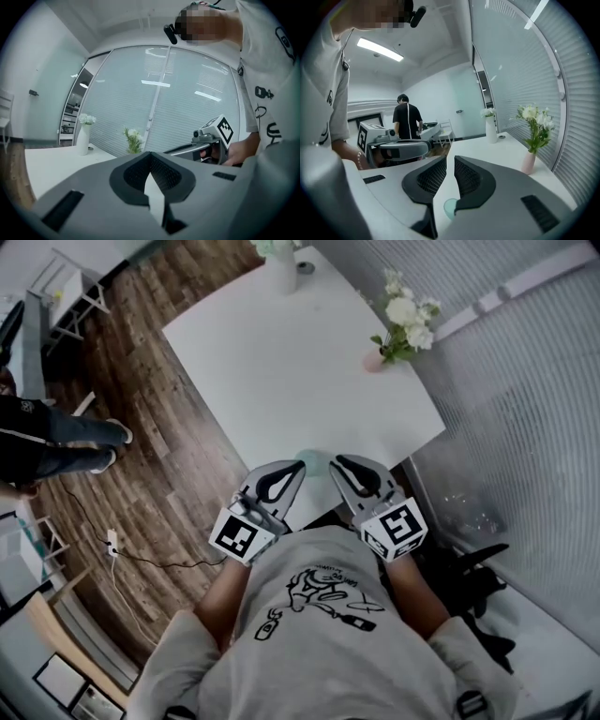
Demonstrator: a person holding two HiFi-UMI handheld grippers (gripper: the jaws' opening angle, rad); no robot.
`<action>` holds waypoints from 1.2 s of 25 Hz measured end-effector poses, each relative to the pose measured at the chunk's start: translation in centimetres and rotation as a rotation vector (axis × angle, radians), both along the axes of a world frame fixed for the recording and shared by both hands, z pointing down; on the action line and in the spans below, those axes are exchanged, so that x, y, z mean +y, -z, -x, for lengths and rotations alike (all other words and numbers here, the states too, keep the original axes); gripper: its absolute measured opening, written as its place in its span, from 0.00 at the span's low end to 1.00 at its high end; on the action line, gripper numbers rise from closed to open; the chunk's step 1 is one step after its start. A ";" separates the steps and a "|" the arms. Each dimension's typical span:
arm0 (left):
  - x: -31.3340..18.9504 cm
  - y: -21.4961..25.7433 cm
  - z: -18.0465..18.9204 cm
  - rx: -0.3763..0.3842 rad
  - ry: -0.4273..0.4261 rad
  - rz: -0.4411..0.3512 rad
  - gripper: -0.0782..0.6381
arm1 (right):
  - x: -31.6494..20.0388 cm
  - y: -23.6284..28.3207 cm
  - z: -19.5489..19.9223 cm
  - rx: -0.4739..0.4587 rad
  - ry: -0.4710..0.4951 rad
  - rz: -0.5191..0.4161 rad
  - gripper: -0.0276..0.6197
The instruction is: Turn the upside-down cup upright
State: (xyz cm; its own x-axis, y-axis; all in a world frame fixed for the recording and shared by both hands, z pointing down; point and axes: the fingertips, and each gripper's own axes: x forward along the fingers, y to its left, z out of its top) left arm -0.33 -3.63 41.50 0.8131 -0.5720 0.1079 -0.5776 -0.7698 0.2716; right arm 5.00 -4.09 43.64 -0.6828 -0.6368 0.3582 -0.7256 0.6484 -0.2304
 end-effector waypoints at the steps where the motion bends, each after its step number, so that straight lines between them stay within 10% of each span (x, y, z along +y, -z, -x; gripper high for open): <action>1: -0.3 0.4 -0.1 -0.002 0.002 -0.003 0.11 | -0.2 0.6 0.0 -0.012 0.000 -0.004 0.15; 30: -2.2 12.3 0.3 0.081 0.096 -0.068 0.11 | -1.7 14.1 2.3 -0.137 0.072 -0.178 0.11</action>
